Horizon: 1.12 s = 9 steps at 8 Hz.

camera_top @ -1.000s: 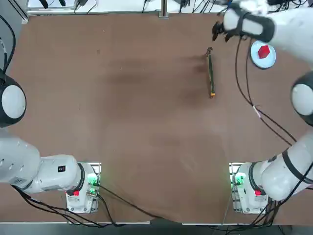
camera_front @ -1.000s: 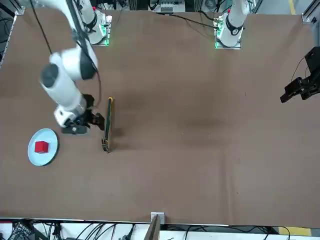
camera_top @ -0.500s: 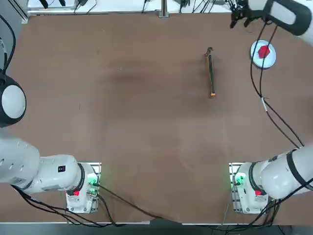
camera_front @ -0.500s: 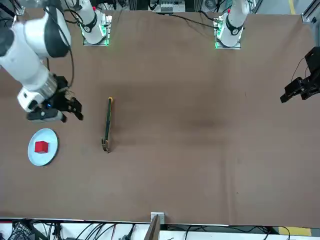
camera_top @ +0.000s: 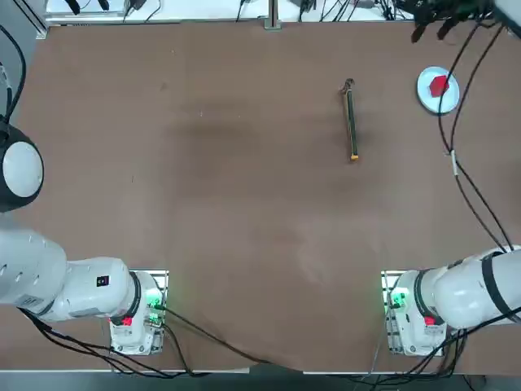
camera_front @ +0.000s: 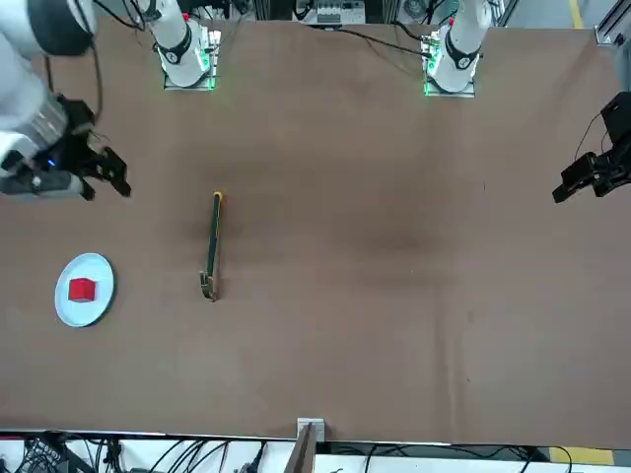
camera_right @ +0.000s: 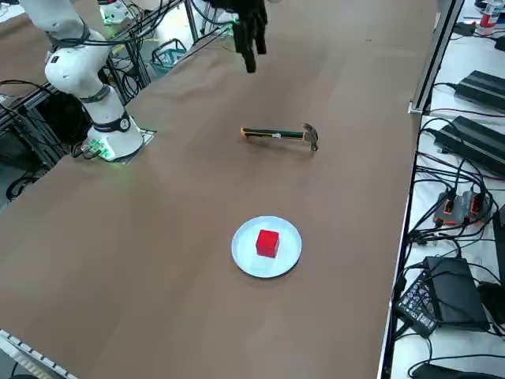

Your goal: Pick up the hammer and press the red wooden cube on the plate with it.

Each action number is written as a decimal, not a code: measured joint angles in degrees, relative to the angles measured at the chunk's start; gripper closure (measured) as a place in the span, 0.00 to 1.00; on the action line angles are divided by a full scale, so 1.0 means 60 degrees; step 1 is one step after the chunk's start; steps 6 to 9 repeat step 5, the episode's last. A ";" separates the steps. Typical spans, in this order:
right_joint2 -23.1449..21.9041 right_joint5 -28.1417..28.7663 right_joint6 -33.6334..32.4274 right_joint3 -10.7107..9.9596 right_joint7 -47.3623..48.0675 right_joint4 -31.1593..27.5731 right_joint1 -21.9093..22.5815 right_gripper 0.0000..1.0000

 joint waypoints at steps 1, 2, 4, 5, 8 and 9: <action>-0.0132 -0.0001 -0.0508 0.0358 -0.0013 0.0153 -0.0480 0.00; -0.0275 -0.0004 -0.0942 0.0823 -0.0013 0.0182 -0.1026 0.00; -0.0488 -0.0005 -0.1433 0.1416 -0.0014 0.0185 -0.1751 0.00; -0.0530 -0.0004 -0.1445 0.1489 -0.0014 0.0225 -0.1816 0.00; -0.0530 -0.0004 -0.1445 0.1489 -0.0014 0.0225 -0.1816 0.00; -0.0530 -0.0004 -0.1445 0.1489 -0.0014 0.0225 -0.1816 0.00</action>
